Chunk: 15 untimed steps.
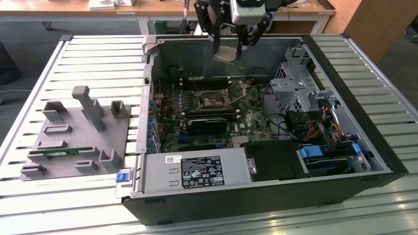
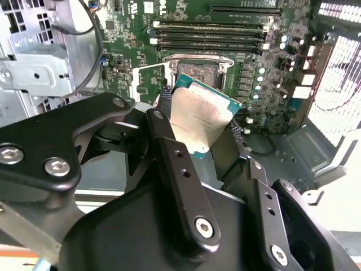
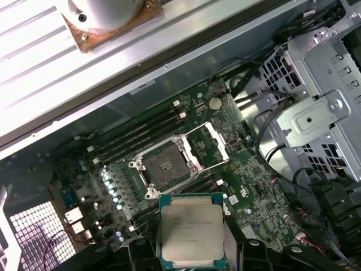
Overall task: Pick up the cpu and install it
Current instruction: 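Place the cpu into insertion slot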
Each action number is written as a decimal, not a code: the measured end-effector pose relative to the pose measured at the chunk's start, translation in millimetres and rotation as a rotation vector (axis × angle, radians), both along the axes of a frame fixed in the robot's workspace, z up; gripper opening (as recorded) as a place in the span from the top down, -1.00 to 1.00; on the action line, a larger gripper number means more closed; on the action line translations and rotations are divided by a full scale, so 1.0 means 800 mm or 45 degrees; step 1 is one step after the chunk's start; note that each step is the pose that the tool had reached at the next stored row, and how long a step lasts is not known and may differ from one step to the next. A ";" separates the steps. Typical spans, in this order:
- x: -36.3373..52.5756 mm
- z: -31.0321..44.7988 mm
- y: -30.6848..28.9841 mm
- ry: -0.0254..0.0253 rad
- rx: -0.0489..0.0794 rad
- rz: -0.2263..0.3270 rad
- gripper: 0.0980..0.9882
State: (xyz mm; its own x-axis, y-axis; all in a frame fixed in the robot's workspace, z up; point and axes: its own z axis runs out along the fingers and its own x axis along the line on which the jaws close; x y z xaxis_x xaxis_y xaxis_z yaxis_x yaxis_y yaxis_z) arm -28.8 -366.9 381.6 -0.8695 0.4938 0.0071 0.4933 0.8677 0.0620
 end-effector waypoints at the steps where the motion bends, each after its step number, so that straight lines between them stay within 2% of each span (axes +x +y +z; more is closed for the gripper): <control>1: 0.000 -0.0001 0.0002 -0.0001 0.000 -0.013 0.02; 15: 0.000 -0.0009 0.0043 -0.0001 -0.004 -0.179 0.02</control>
State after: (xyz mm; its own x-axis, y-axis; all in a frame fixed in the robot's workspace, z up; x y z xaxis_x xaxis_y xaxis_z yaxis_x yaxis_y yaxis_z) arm -28.8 -363.5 380.9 -0.7916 0.6110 0.0052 0.6101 0.7901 0.0592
